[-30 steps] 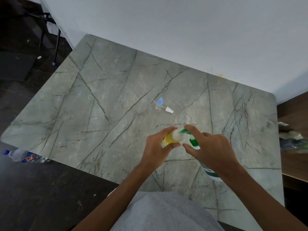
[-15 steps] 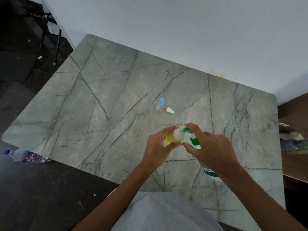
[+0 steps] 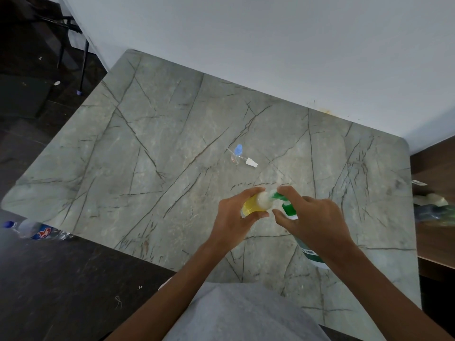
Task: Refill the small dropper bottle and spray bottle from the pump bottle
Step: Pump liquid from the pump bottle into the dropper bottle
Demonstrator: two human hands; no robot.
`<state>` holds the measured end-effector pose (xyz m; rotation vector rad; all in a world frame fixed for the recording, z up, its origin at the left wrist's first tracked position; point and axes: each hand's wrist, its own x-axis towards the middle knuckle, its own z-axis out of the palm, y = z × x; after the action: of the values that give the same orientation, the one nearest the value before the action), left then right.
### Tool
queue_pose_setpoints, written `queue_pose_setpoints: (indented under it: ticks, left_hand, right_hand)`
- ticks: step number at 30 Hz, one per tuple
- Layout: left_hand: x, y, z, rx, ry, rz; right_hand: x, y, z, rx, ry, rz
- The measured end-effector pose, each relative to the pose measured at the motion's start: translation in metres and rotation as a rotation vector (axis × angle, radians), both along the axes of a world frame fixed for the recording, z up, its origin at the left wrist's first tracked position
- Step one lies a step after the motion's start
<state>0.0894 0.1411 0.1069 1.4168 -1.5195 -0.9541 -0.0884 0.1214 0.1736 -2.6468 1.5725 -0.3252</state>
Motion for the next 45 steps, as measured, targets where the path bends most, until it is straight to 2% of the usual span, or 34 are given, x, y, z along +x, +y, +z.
queue_pose_setpoints:
  ticks: [13, 23, 32, 45]
  left_hand:
    - [0.0027, -0.0016, -0.0018, 0.009, 0.007, 0.009]
    - [0.0006, -0.0029, -0.0006, 0.006, 0.000, 0.003]
    - [0.0007, -0.0035, 0.0006, 0.001, 0.024, 0.011]
    - [-0.0025, -0.0023, 0.0019, 0.014, 0.043, 0.001]
  right_hand:
    - [-0.0001, -0.0032, 0.0007, 0.001, 0.065, 0.003]
    - [-0.0018, -0.0039, -0.0024, -0.013, -0.013, 0.015]
    - [-0.0043, -0.0053, -0.0019, 0.051, 0.048, -0.010]
    - [-0.0057, -0.0044, -0.0016, -0.015, -0.016, 0.036]
